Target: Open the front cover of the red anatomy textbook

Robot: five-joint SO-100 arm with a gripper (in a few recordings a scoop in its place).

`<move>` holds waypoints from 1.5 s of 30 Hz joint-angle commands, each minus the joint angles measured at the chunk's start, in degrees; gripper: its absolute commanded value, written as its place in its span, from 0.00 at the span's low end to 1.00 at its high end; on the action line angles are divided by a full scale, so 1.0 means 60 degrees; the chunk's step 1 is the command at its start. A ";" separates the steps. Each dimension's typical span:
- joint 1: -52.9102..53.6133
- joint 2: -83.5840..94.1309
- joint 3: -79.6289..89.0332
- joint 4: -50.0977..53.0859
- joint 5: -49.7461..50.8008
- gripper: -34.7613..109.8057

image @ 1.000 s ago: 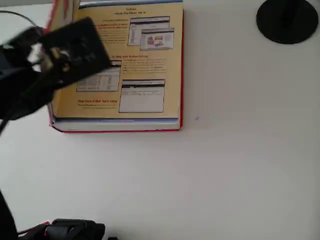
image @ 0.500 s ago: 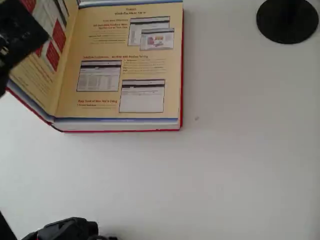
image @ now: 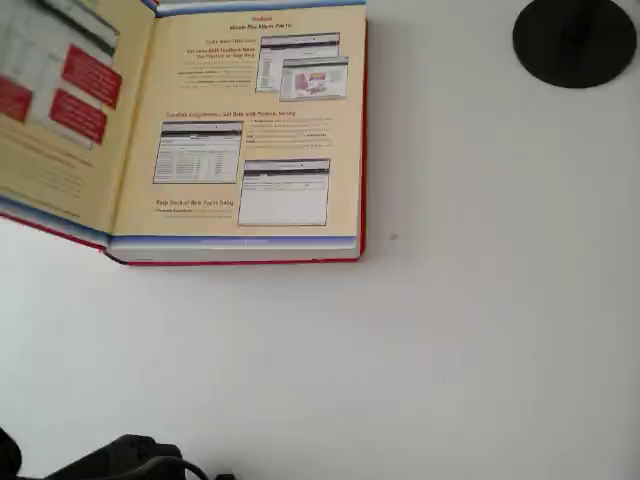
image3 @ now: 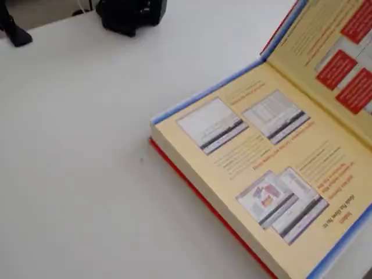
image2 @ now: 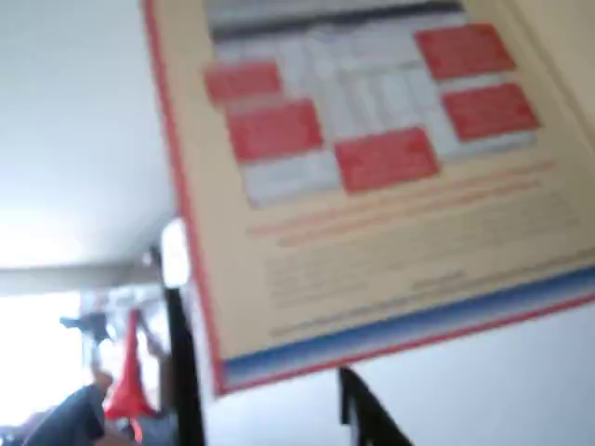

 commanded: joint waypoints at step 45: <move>0.7529 1.3857 1.7783 -0.1187 0.1729 0.24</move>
